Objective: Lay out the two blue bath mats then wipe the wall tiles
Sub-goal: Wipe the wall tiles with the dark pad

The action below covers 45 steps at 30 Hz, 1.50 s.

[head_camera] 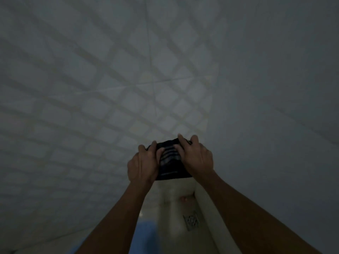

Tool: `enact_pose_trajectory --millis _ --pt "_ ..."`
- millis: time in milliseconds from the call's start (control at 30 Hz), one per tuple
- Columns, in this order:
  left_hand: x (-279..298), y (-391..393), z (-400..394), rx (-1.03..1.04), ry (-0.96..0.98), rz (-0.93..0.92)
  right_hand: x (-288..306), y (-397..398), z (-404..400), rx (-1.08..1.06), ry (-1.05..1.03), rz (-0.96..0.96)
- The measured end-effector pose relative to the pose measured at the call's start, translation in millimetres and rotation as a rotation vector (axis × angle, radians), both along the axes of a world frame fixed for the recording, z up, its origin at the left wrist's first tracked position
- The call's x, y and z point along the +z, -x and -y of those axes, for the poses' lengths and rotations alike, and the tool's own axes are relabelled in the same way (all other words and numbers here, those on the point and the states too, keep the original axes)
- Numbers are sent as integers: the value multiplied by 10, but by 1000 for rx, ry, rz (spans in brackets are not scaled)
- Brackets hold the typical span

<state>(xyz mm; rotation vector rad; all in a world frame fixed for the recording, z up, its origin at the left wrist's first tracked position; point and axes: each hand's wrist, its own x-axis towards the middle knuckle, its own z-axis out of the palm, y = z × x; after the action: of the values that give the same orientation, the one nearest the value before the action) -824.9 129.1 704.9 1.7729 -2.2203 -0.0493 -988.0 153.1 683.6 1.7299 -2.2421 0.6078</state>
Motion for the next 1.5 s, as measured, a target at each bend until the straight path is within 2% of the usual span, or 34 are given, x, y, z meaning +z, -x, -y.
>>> enact_pose_trajectory --millis 67,500,733,1200,1500 --pt "279 88 10 12 74 -24 300 106 29 32 4 6" --pt "2107 269 860 60 510 -106 2149 402 999 79 540 -103" --pt "2848 226 1409 44 665 -153 2959 375 1528 82 689 -140" --pt "3924 277 2137 87 872 -244 4124 425 2290 89 877 -192" --pt "4141 337 2438 158 915 -195 4324 442 2676 148 897 -160"
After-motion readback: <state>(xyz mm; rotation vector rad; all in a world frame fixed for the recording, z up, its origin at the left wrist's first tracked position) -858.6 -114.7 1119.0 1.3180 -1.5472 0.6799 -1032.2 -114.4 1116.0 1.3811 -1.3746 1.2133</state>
